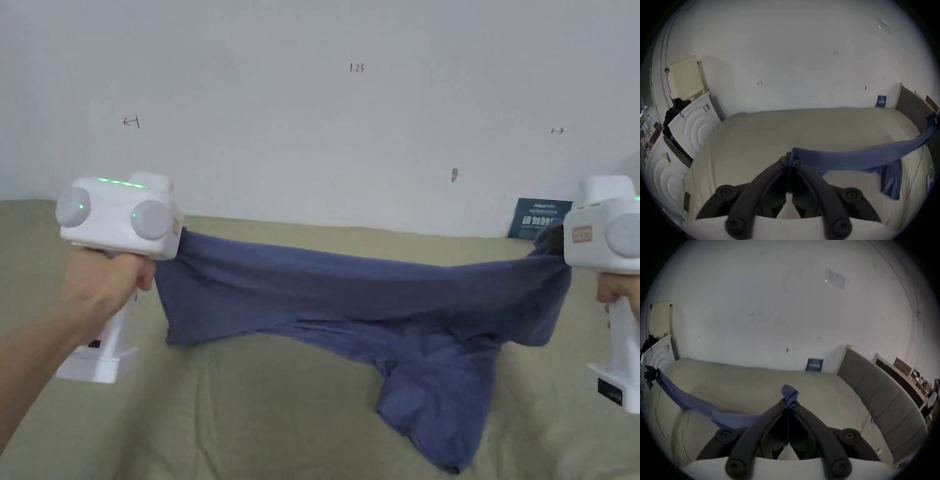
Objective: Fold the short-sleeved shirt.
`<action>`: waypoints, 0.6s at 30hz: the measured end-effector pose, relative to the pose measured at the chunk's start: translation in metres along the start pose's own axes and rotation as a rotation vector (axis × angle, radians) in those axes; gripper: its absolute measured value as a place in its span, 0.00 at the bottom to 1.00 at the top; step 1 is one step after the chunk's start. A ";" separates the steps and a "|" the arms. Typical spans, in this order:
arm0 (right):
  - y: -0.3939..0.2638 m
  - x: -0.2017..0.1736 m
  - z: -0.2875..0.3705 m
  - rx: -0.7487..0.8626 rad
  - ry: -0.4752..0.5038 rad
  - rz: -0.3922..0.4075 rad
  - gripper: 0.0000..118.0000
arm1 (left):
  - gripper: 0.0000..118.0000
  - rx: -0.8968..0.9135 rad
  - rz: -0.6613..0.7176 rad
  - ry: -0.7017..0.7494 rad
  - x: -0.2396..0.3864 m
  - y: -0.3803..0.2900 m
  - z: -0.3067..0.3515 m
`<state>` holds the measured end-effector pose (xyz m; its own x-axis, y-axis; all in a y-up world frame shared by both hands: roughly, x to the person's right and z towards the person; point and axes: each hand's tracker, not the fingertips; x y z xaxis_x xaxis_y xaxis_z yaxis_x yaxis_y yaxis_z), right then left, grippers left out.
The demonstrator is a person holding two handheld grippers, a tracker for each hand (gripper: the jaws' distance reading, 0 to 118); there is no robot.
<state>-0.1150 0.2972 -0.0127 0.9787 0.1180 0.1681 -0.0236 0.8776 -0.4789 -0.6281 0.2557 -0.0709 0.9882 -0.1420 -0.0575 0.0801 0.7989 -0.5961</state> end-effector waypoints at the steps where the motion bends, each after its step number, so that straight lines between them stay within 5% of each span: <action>1: -0.021 0.002 0.016 -0.020 -0.005 -0.007 0.01 | 0.03 0.001 -0.012 -0.004 -0.001 -0.015 0.006; 18: -0.294 0.009 0.205 -0.230 0.121 -0.126 0.01 | 0.03 -0.150 -0.042 -0.105 -0.051 -0.275 0.148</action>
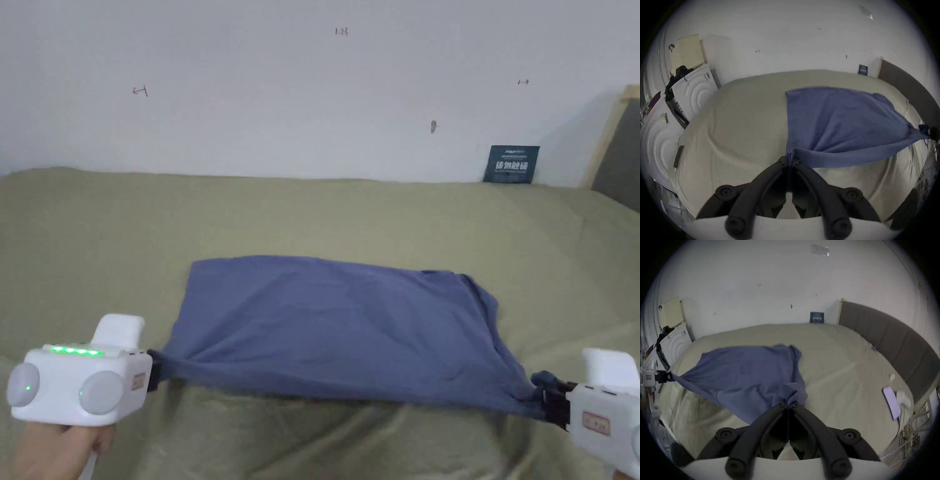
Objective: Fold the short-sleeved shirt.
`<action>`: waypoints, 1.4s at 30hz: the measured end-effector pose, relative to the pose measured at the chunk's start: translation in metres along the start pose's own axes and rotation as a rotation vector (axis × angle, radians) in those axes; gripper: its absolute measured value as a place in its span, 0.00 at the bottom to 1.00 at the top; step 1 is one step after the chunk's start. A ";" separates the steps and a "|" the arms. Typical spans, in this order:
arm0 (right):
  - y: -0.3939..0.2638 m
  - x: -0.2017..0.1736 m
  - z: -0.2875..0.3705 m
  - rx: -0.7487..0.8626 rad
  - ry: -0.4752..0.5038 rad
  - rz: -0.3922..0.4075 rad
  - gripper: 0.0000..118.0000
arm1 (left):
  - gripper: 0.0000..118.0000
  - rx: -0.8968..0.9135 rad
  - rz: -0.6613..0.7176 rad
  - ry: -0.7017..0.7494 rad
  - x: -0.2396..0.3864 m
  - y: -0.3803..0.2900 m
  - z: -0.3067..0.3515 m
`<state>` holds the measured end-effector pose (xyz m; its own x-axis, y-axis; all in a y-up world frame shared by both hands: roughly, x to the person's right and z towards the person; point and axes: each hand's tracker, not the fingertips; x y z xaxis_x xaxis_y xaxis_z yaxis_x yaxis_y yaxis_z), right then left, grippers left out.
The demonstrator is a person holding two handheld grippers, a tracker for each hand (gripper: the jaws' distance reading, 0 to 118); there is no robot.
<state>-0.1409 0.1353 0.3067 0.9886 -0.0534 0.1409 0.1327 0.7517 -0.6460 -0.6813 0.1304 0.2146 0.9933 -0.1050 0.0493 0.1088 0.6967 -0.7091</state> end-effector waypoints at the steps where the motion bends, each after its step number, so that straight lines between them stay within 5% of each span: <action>1: -0.013 0.000 0.006 -0.018 0.012 0.034 0.01 | 0.03 -0.010 0.003 -0.006 -0.002 -0.015 0.007; 10: -0.090 0.009 0.041 -0.066 0.017 0.027 0.01 | 0.03 -0.051 0.083 -0.058 -0.024 -0.099 0.052; 26: -0.121 0.022 0.038 -0.142 0.043 0.004 0.03 | 0.05 -0.095 0.124 -0.060 -0.028 -0.127 0.061; 27: -0.120 0.017 0.043 -0.144 0.050 -0.008 0.16 | 0.16 -0.086 0.131 -0.060 -0.028 -0.127 0.062; 28: -0.118 0.017 0.046 -0.143 0.057 -0.016 0.44 | 0.42 -0.081 0.137 -0.064 -0.029 -0.126 0.063; 29: -0.117 0.016 0.047 -0.146 0.048 -0.017 0.92 | 0.88 -0.085 0.139 -0.059 -0.030 -0.125 0.063; 30: -0.116 0.017 0.048 -0.142 0.042 -0.020 0.98 | 1.00 -0.092 0.147 -0.062 -0.030 -0.127 0.064; 31: -0.116 0.022 0.045 -0.137 0.040 -0.024 0.92 | 1.00 -0.090 0.154 -0.067 -0.031 -0.127 0.067; 36: -0.090 0.024 0.077 -0.022 0.002 -0.078 0.90 | 0.90 -0.033 0.177 -0.033 -0.039 -0.119 0.089; 37: -0.086 0.026 0.082 -0.013 -0.001 -0.084 0.88 | 0.76 -0.021 0.216 -0.033 -0.043 -0.116 0.094; 39: -0.092 0.046 0.070 0.026 -0.053 -0.125 0.54 | 0.09 0.011 0.246 -0.029 -0.048 -0.112 0.103; 41: -0.091 0.049 0.072 0.052 -0.067 -0.114 0.23 | 0.00 0.038 0.241 -0.003 -0.049 -0.110 0.109; 42: -0.091 0.050 0.071 0.055 -0.089 -0.098 0.23 | 0.00 0.063 0.236 0.037 -0.050 -0.109 0.112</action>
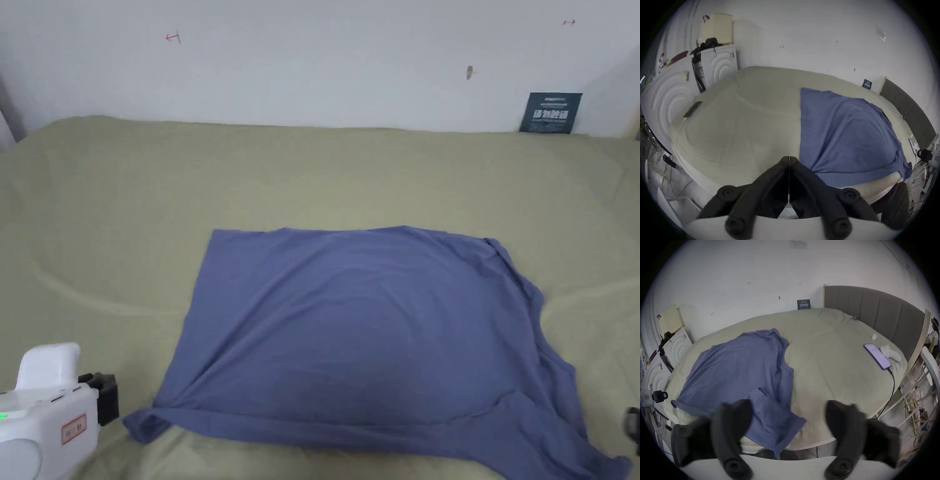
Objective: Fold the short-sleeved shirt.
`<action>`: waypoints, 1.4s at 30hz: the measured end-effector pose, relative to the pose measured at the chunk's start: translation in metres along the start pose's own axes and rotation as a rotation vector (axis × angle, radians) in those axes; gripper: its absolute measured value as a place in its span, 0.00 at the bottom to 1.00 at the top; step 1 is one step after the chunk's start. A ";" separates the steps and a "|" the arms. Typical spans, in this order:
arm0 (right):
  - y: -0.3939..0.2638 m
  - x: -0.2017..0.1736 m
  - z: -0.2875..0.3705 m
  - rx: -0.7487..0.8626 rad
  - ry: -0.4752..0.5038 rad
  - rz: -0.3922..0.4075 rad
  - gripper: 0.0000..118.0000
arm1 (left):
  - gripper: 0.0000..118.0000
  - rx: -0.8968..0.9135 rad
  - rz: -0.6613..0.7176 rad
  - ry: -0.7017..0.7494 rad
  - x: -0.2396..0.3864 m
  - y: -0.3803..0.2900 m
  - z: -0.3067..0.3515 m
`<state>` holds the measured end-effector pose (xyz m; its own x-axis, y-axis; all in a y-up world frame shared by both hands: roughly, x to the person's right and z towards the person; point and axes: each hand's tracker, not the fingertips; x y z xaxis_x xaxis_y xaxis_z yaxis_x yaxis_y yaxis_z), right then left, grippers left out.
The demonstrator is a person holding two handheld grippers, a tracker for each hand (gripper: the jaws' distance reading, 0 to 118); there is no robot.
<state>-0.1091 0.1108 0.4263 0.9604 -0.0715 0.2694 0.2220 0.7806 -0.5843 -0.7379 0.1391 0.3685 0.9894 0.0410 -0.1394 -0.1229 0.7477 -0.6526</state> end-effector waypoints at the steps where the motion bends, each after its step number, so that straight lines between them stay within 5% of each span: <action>1: 0.014 -0.020 0.021 0.044 -0.034 0.050 0.00 | 0.00 -0.020 -0.007 -0.028 0.000 0.002 0.001; 9: 0.007 -0.026 0.013 -0.032 0.071 0.060 0.00 | 0.04 -0.100 -0.005 -0.104 0.005 -0.001 -0.015; 10: 0.006 -0.026 0.013 -0.037 0.074 0.056 0.00 | 0.26 -0.107 -0.013 -0.101 0.007 -0.002 -0.018; 11: 0.006 -0.027 0.013 -0.042 0.082 0.056 0.00 | 0.79 -0.129 -0.021 -0.105 0.008 -0.002 -0.023; 12: 0.005 -0.027 0.014 -0.048 0.086 0.062 0.00 | 1.00 -0.176 -0.033 -0.095 0.010 -0.004 -0.032; 16: 0.001 -0.030 0.011 -0.067 0.090 0.080 0.00 | 0.93 -0.236 -0.086 -0.085 0.024 -0.018 -0.057; 17: -0.002 -0.030 0.006 -0.073 0.090 0.081 0.00 | 0.82 -0.253 -0.093 -0.083 0.028 -0.021 -0.062; 18: -0.003 -0.030 0.006 -0.077 0.090 0.085 0.00 | 0.61 -0.259 -0.096 -0.078 0.032 -0.024 -0.066; 19: -0.004 -0.029 0.005 -0.081 0.088 0.092 0.00 | 0.23 -0.261 -0.096 -0.075 0.036 -0.026 -0.067; 20: -0.004 -0.028 0.005 -0.083 0.086 0.099 0.00 | 0.02 -0.261 -0.098 -0.088 0.032 -0.025 -0.067; 25: -0.011 -0.025 -0.001 -0.106 0.089 0.118 0.04 | 0.02 -0.259 -0.073 -0.102 0.035 -0.028 -0.065; 27: -0.012 -0.023 -0.003 -0.126 0.098 0.135 0.67 | 0.02 -0.259 -0.066 -0.104 0.036 -0.030 -0.066; 28: -0.012 -0.022 -0.005 -0.144 0.101 0.134 0.89 | 0.02 -0.259 -0.064 -0.105 0.031 -0.026 -0.063; 30: -0.014 -0.027 -0.012 -0.209 0.125 0.126 0.96 | 0.02 -0.256 -0.072 -0.106 0.033 -0.027 -0.062; 31: -0.013 -0.026 -0.010 -0.105 0.138 0.116 0.98 | 0.02 -0.255 -0.074 -0.105 0.034 -0.028 -0.062; 32: -0.018 -0.027 -0.018 -0.196 0.120 0.137 0.90 | 0.02 -0.255 -0.071 -0.105 0.030 -0.025 -0.060; 36: -0.040 -0.024 -0.057 -0.332 0.122 0.219 0.87 | 0.02 -0.257 -0.051 -0.101 0.027 -0.025 -0.062; 37: -0.032 -0.031 -0.048 -0.355 0.139 0.233 0.78 | 0.02 -0.258 -0.047 -0.102 0.026 -0.025 -0.062; 39: -0.037 -0.032 -0.046 -0.340 0.118 0.275 0.14 | 0.02 -0.254 -0.041 -0.104 0.026 -0.025 -0.062; 40: -0.039 -0.031 -0.046 -0.318 0.107 0.286 0.03 | 0.02 -0.255 -0.040 -0.107 0.024 -0.023 -0.060; 42: -0.031 -0.026 -0.041 -0.325 0.096 0.172 0.03 | 0.02 -0.252 -0.042 -0.107 0.023 -0.021 -0.059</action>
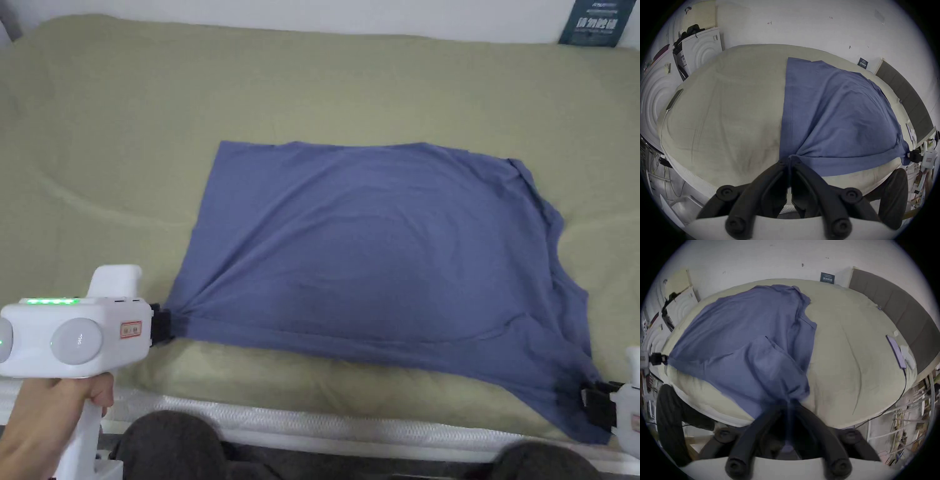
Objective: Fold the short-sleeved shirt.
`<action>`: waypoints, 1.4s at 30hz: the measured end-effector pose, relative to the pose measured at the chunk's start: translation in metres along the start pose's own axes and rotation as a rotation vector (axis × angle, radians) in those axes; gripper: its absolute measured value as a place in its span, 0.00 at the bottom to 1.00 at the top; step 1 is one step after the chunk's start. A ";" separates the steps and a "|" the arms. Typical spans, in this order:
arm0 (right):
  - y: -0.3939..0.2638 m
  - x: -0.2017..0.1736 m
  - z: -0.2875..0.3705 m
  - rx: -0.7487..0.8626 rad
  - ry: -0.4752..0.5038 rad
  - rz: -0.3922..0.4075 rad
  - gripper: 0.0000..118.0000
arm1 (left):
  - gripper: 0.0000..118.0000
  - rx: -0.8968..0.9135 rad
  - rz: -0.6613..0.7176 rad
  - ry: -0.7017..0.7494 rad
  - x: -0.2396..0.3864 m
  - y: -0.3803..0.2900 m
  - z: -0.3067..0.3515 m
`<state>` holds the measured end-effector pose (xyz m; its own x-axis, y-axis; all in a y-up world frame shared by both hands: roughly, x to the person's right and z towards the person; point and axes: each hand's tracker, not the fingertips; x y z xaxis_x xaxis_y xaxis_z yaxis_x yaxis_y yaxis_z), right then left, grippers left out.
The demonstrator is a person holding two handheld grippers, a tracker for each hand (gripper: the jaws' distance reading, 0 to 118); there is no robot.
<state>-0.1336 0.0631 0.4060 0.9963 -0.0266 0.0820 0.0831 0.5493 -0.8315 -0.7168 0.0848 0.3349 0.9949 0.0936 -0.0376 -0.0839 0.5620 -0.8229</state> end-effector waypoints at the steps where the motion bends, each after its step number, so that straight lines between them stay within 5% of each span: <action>1: 0.002 0.003 0.002 0.021 -0.003 -0.029 0.03 | 0.02 0.000 -0.003 -0.002 -0.001 0.001 0.001; 9: 0.064 -0.004 0.032 0.140 -0.026 0.014 0.03 | 0.02 0.058 -0.040 -0.012 0.000 0.034 0.019; 19: 0.179 -0.005 -0.010 0.192 -0.057 0.082 0.03 | 0.02 0.100 -0.064 -0.004 0.014 0.136 -0.014; 32: 0.268 -0.011 -0.131 -0.020 -0.111 0.045 0.03 | 0.03 0.017 -0.040 0.045 0.036 0.222 -0.132; 33: 0.268 -0.010 -0.138 -0.048 -0.105 0.032 0.06 | 0.10 0.016 -0.039 0.044 0.037 0.221 -0.137; 34: 0.266 -0.009 -0.141 -0.069 -0.111 0.020 0.21 | 0.35 0.013 -0.040 0.042 0.039 0.219 -0.141; 35: 0.262 -0.007 -0.139 -0.045 -0.111 -0.012 0.63 | 0.86 0.007 -0.041 0.041 0.038 0.218 -0.144; 36: 0.260 -0.005 -0.137 -0.034 -0.114 -0.020 0.93 | 1.00 -0.004 -0.037 0.055 0.037 0.215 -0.144; 37: 0.256 -0.002 -0.133 -0.030 -0.102 -0.023 0.98 | 1.00 0.004 -0.036 0.058 0.035 0.210 -0.142; 38: 0.248 0.002 -0.122 0.010 -0.093 -0.048 0.90 | 0.95 0.071 -0.028 0.084 0.033 0.205 -0.130; 40: 0.241 0.007 -0.109 0.036 -0.085 -0.033 0.87 | 0.84 0.052 -0.024 0.065 0.028 0.196 -0.115; 42: 0.228 0.009 -0.095 0.070 -0.096 -0.027 0.77 | 0.55 0.072 -0.005 0.078 0.024 0.181 -0.095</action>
<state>-0.1030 0.1090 0.1650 0.9866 0.0363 0.1589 0.1045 0.6067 -0.7880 -0.7030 0.1106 0.1313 0.9964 0.0286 -0.0800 -0.0805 0.6200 -0.7804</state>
